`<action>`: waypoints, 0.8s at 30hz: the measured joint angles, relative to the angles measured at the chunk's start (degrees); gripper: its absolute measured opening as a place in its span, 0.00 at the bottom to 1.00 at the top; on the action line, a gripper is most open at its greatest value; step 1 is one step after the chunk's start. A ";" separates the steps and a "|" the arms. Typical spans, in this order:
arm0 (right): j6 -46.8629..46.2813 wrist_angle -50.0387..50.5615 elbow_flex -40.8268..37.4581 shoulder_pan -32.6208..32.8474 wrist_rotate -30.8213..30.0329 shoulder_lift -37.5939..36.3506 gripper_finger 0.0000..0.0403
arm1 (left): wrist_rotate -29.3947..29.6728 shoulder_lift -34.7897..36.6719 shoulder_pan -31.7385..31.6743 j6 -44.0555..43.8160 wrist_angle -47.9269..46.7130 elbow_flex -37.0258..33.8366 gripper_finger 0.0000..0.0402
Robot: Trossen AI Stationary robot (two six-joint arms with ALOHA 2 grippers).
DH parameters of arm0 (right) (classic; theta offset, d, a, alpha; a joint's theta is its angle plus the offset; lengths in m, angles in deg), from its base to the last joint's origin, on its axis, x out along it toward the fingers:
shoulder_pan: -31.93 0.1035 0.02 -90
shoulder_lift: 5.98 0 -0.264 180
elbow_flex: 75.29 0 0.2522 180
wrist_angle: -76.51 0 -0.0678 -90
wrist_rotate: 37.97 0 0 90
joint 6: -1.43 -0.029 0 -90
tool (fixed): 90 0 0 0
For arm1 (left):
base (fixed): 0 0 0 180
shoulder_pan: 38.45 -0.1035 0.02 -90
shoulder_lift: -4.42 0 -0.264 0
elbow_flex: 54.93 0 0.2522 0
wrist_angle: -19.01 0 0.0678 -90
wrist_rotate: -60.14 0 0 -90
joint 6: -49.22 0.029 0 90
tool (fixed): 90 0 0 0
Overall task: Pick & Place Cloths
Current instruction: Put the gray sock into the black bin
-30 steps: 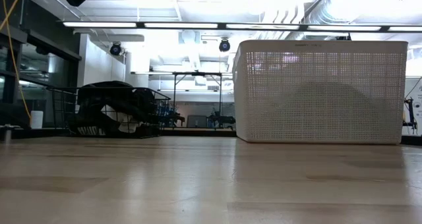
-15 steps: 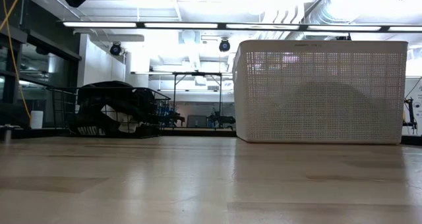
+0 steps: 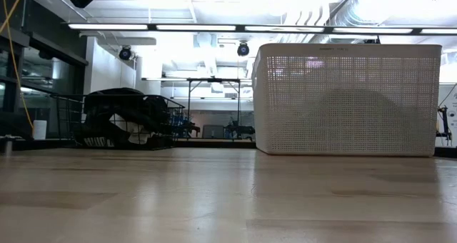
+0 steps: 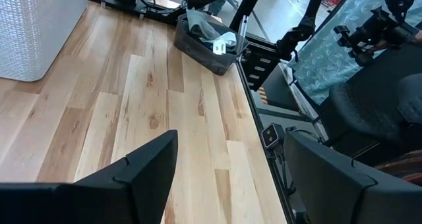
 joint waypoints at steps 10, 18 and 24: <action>3.59 -6.25 0.00 0.59 -2.24 0.00 0.35 | -0.04 0.00 0.02 0.00 -0.74 0.00 0.68; 5.01 -12.94 0.00 1.33 -2.85 1.60 0.35 | -0.04 0.00 0.01 0.00 -1.45 0.00 0.68; 8.98 -21.14 0.00 1.29 -2.32 6.47 0.35 | -0.04 0.00 0.02 0.25 -1.46 0.00 0.68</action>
